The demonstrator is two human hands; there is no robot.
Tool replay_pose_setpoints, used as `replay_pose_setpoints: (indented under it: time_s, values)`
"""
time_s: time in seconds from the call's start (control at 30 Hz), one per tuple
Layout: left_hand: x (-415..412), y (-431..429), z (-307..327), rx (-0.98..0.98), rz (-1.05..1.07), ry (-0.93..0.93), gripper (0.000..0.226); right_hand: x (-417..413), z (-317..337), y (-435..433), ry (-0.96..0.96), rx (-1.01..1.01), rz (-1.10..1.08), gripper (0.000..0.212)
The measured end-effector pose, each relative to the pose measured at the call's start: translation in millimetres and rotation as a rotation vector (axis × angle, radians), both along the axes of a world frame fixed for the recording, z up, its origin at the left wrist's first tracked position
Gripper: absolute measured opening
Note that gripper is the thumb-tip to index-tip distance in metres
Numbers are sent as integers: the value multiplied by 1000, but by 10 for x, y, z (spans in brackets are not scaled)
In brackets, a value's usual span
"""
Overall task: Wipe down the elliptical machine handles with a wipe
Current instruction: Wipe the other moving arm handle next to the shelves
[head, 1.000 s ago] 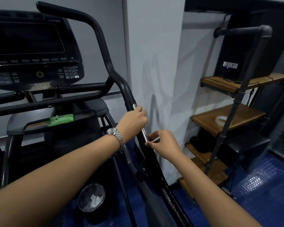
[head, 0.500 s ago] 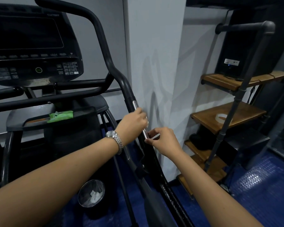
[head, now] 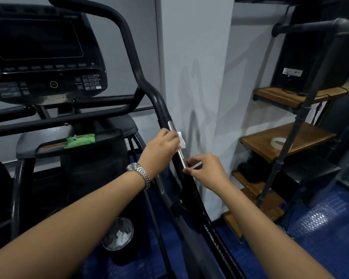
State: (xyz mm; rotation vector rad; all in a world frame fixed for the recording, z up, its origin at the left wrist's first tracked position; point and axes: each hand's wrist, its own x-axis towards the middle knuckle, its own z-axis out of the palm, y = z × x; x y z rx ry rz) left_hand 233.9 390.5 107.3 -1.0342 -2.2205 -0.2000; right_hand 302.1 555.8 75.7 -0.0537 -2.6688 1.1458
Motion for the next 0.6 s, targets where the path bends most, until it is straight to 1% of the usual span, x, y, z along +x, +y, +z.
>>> replay_pose_setpoints:
  time_s: [0.07,0.23,0.3,0.43,0.5,0.6]
  values:
    - [34,26,-3,68,22,-13,9,10,7,0,6,0,-2,24]
    - [291,-13,-395,33,-40,-41,14,27,16,1,9,-15,27,24]
    - [263,5,-361,115,-28,-75,12,25,24,-5,14,-20,29,24]
    - [258,81,-304,385,12,-178,12,35,20,-14,26,-46,19,18]
    - [364,103,-433,435,26,-235,9,46,15,-25,33,-45,21,17]
    - [466,106,-570,433,14,-288,8,57,27,-34,47,-33,31,17]
